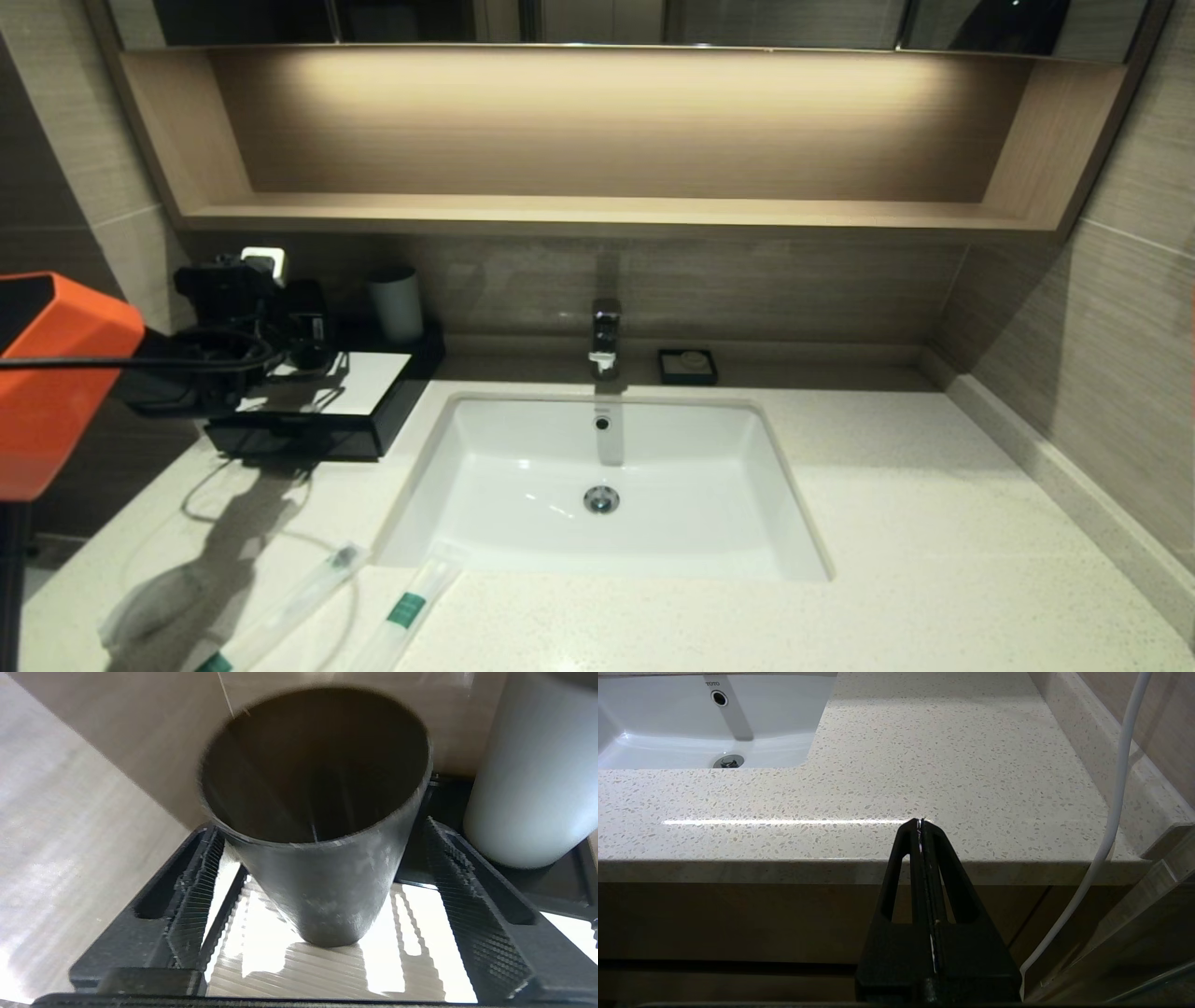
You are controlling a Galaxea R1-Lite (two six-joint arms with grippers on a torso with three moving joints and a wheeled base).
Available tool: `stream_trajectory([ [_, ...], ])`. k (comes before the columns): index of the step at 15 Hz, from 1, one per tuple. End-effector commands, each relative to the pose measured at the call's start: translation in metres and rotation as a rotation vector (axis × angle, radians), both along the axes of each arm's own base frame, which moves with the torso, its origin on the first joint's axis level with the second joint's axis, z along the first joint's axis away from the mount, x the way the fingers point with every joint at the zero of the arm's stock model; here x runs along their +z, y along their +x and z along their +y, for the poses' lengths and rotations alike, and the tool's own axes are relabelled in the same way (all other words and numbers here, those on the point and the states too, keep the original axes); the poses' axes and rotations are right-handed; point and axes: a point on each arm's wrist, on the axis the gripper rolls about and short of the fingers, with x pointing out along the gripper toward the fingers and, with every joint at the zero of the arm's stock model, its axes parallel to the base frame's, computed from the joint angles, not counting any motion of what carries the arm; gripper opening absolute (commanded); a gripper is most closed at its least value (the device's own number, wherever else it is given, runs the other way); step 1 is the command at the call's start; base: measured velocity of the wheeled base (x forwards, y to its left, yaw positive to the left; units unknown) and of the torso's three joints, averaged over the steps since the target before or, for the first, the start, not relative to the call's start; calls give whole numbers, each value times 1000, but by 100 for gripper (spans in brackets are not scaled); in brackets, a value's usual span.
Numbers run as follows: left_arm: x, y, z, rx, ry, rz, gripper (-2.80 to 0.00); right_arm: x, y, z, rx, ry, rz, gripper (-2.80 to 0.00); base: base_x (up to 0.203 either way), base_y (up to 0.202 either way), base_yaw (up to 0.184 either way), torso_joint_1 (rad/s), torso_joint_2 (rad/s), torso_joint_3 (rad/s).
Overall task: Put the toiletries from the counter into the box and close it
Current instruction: Place the cup on the storage box
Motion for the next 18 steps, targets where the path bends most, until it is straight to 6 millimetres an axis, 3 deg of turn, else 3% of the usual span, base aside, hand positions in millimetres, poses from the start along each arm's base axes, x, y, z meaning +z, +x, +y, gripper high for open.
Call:
stream_trajectory([
  [1, 14, -4, 0, 3, 9, -27, 0, 0, 0, 0, 0, 0, 1, -280, 0, 0, 0, 0, 0, 0],
  [7, 51, -25, -3, 10, 19, -66, 0, 0, 0, 0, 0, 0, 1, -280, 0, 0, 0, 0, 0, 0],
  [12, 106, -80, -12, 24, 42, -148, 0, 0, 0, 0, 0, 0, 1, -280, 0, 0, 0, 0, 0, 0],
  [13, 113, -94, -15, 23, 43, -154, -280, 0, 0, 0, 0, 0, 1, -280, 0, 0, 0, 0, 0, 0],
  [15, 118, -127, -22, 26, 39, -140, -280, 0, 0, 0, 0, 0, 1, -280, 0, 0, 0, 0, 0, 0],
  [18, 95, -163, -29, 35, 22, -43, -280, 0, 0, 0, 0, 0, 3, -280, 0, 0, 0, 0, 0, 0],
])
